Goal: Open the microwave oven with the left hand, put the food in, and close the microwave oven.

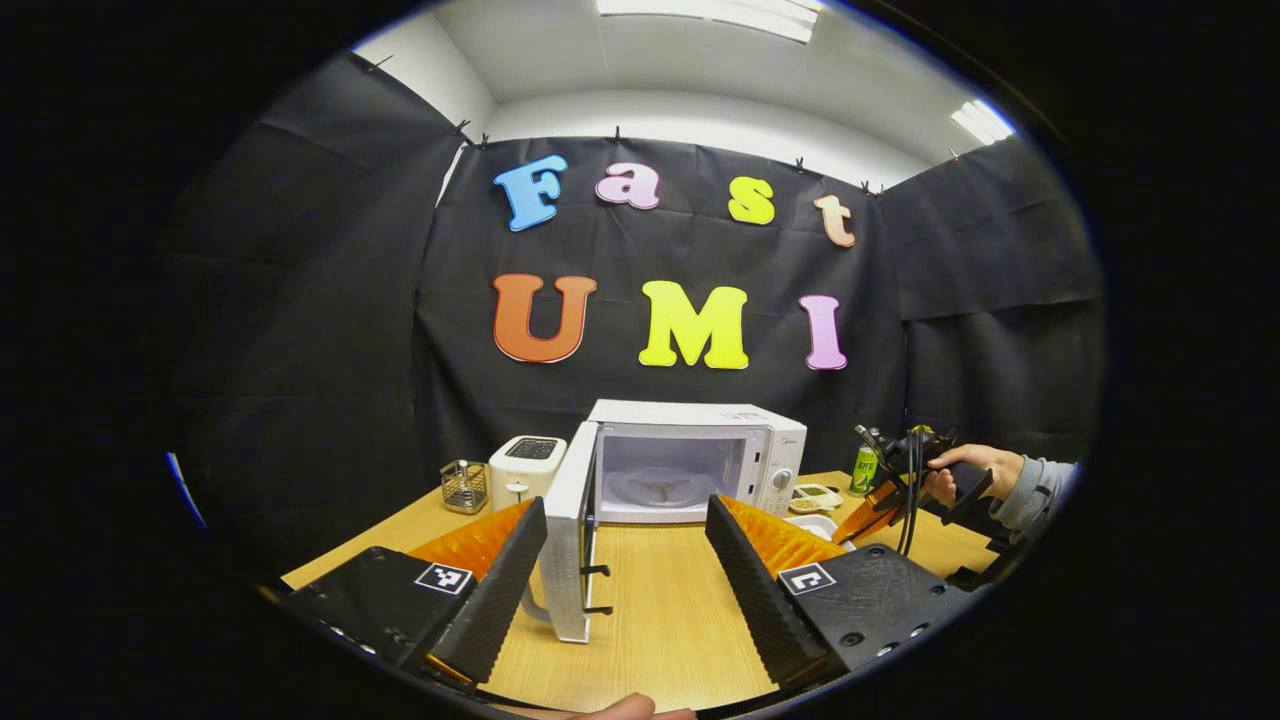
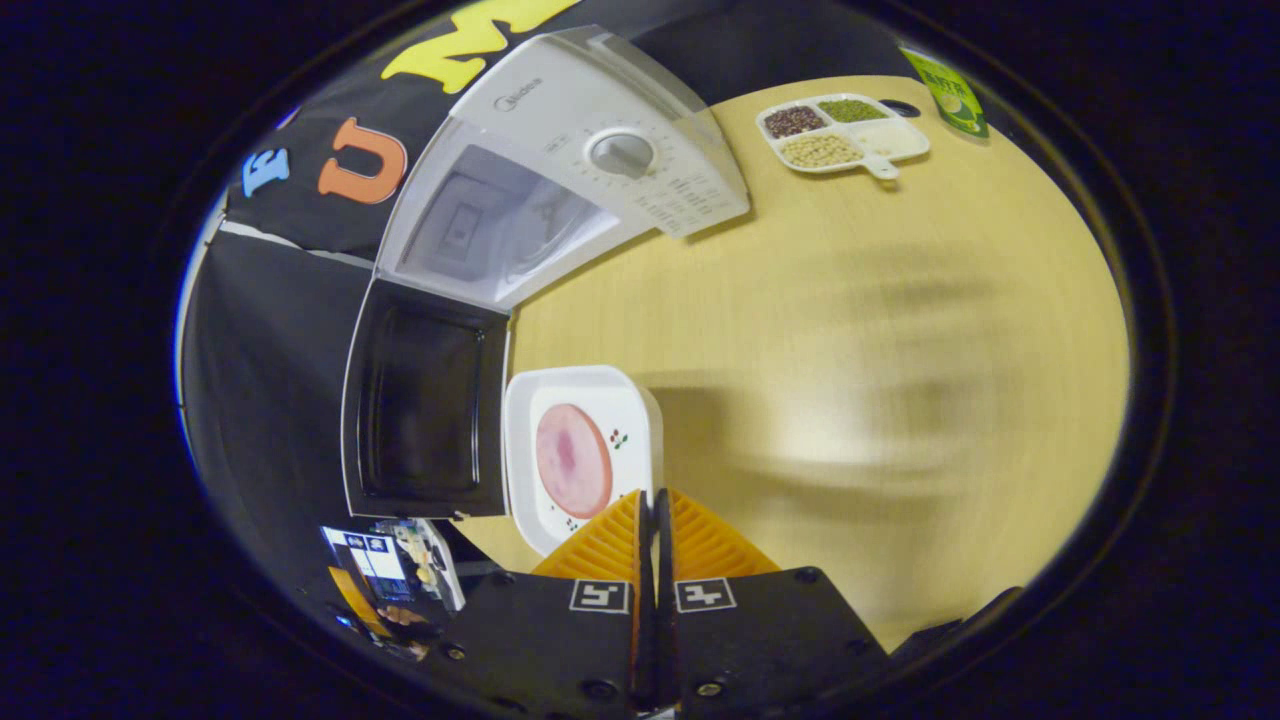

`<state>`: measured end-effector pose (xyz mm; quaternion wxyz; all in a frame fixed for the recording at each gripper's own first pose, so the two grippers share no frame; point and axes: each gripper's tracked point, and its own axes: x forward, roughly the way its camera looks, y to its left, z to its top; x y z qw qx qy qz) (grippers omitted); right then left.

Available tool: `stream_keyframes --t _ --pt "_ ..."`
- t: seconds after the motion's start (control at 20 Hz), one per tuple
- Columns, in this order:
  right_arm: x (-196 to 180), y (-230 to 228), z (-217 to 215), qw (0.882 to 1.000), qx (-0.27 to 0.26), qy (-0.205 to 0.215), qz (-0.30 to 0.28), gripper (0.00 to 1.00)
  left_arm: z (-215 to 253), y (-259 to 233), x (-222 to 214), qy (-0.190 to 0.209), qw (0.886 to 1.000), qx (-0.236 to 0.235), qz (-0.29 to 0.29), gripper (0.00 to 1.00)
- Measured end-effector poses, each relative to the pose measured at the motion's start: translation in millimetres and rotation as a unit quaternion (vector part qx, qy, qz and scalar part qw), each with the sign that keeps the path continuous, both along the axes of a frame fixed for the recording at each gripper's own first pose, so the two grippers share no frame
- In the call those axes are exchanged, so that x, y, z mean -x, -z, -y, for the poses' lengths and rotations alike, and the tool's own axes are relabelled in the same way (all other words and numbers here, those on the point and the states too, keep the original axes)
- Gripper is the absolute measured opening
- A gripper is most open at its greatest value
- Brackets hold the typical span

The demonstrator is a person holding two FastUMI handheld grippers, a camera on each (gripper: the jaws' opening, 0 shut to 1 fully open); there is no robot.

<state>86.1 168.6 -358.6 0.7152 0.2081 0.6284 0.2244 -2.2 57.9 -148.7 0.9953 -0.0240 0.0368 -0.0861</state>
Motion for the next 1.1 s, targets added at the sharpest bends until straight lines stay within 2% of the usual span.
stream_keyframes --t 0.2,0.35,0.4,0.45,0.65,0.7,0.75,1.1 --pt "-4.1 2.7 -48.7 0.999 0.005 0.047 0.02 0.04 -20.1 9.9 5.7 -0.007 1.0 0.001 -0.012 0.95" --pt "-9.0 0.2 -87.2 0.995 -0.026 0.096 0.016 0.04 -31.0 8.5 6.5 -0.013 1.0 0.006 -0.01 0.95" --pt "-11.4 -1.5 -99.4 0.992 -0.04 0.115 0.014 0.0 -33.1 7.8 6.7 -0.013 1.0 0.007 -0.006 0.95" --pt "-16.9 -1.4 -109.6 0.989 -0.052 0.139 0.01 0.04 -33.8 7.0 6.4 -0.013 1.0 0.008 -0.006 0.95" --pt "-52.7 3.7 -141.1 0.968 -0.071 0.239 0.007 0.04 -39.0 8.4 6.2 -0.015 1.0 0.001 -0.006 0.95" --pt "-63.8 4.9 -146.9 0.964 -0.072 0.256 0.018 0.0 -41.1 7.8 7.1 -0.017 1.0 -0.003 -0.005 0.95" --pt "-74.6 6.9 -154.4 0.959 -0.077 0.271 0.027 0.04 -43.9 6.5 6.7 -0.021 1.0 -0.006 -0.001 0.95" --pt "-144.2 5.9 -208.6 0.923 -0.133 0.355 0.072 0.04 -63.2 3.3 7.6 -0.042 0.999 0.006 0.007 0.95"
